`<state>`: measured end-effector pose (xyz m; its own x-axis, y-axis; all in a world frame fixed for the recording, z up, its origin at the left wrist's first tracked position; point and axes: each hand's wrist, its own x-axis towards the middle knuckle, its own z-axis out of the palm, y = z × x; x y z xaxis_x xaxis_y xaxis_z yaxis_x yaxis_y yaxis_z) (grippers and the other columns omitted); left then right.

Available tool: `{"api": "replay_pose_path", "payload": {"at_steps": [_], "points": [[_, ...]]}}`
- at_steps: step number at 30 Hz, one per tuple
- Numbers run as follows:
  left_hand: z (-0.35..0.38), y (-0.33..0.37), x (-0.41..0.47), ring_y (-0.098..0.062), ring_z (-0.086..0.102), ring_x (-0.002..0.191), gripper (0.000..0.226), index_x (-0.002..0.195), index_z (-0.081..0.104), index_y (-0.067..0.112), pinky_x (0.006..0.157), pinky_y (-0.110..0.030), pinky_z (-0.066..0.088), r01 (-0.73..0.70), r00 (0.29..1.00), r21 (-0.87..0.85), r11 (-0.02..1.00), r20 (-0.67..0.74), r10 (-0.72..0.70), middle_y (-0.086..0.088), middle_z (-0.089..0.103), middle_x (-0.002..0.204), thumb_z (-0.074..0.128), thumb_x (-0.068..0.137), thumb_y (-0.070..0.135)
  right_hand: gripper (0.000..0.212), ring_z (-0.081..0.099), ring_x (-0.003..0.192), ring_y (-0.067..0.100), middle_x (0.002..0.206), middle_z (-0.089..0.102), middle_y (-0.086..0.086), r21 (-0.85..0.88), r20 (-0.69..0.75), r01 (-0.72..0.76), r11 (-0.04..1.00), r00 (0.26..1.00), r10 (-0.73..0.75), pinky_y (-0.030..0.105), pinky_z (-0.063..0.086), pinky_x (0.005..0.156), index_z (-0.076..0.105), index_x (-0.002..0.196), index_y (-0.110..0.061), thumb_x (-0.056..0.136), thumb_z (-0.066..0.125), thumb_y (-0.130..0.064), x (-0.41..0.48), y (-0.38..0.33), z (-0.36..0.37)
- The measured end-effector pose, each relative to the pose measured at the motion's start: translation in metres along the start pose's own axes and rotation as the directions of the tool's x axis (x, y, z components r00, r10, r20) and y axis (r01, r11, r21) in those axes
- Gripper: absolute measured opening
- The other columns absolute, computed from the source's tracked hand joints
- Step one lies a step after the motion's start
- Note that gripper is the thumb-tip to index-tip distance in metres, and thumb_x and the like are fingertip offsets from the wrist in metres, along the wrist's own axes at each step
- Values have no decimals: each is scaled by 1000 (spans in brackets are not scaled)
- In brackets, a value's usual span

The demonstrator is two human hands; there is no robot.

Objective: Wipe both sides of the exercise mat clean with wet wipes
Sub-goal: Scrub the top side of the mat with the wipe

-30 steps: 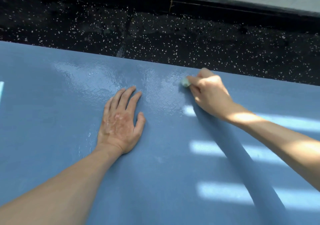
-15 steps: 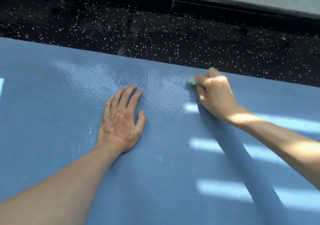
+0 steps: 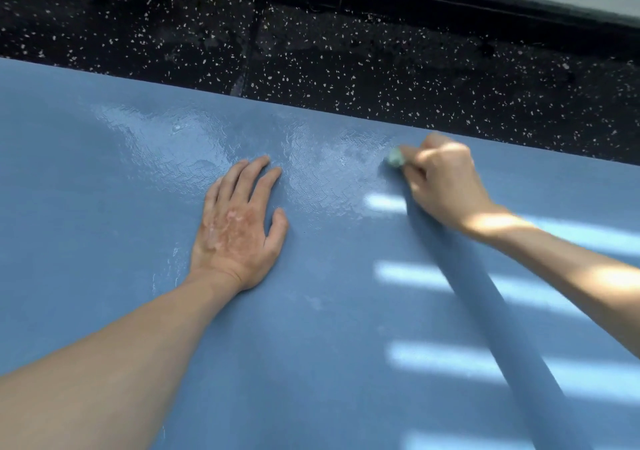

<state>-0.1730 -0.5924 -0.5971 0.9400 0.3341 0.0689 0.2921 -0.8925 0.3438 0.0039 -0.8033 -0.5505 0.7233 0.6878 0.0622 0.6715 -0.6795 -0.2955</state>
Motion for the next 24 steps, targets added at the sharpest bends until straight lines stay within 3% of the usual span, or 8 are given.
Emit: {"api": "replay_pose_path", "payload": {"at_steps": [2,3,7,12,15,17,21,24], "points": [[0,0,-1,-20,23,144,60,143,45,16,119,-41,17,0,1000,2,1000,0,0,0,36,154,33,89,39,24,52,64,32,76,48,13,-21,-106,-99,995,990,96,33,44,56,70,91,-7,91,48,-17,9,10,2],[0,1,-1,-20,23,144,60,143,45,16,119,-41,17,-1,1000,-1,1000,-1,1,0,36,154,33,89,39,23,51,65,31,77,46,11,-30,-83,-100,995,992,97,32,40,57,69,91,-6,93,49,-17,1,4,6],[0,0,0,-21,25,143,60,142,45,15,119,-43,20,-4,1000,-7,1000,-4,4,0,37,153,33,89,39,31,49,62,27,78,44,5,97,138,112,989,983,-125,32,43,58,71,94,-14,93,44,-30,-42,-25,6],[0,0,-1,-22,27,142,60,141,46,14,118,-43,20,-7,1000,-7,1000,-18,7,-1,39,152,32,89,40,18,52,64,34,74,45,13,-65,-59,-88,994,995,84,35,44,58,67,86,-5,90,51,-14,-9,5,3],[0,0,-1,-22,26,143,61,142,46,15,118,-43,19,-8,1000,-6,1000,-11,8,-1,38,153,32,89,40,13,50,59,27,75,44,5,30,119,112,993,986,-114,27,37,55,67,91,-10,90,54,-11,-58,-27,7],[0,0,0,-22,26,143,61,142,46,15,119,-43,19,-10,1000,-8,1000,-15,10,-1,38,153,31,89,40,16,50,59,25,75,44,1,79,175,152,985,971,-163,26,36,56,69,94,-13,90,54,-13,-61,-26,3],[0,-1,-2,-23,26,143,61,142,45,15,119,-45,19,-11,1000,-10,1000,-17,11,-1,38,153,31,89,41,13,50,67,28,78,44,4,25,32,-51,998,998,50,32,41,61,70,90,-16,93,57,-17,-37,-7,4],[1,-1,-1,-23,27,143,61,142,45,15,119,-45,20,-15,1000,-12,1000,-13,14,-1,38,152,31,89,41,11,51,59,27,74,48,7,41,197,124,991,972,-130,30,41,51,68,96,-8,87,61,-10,-88,-42,9]]}}
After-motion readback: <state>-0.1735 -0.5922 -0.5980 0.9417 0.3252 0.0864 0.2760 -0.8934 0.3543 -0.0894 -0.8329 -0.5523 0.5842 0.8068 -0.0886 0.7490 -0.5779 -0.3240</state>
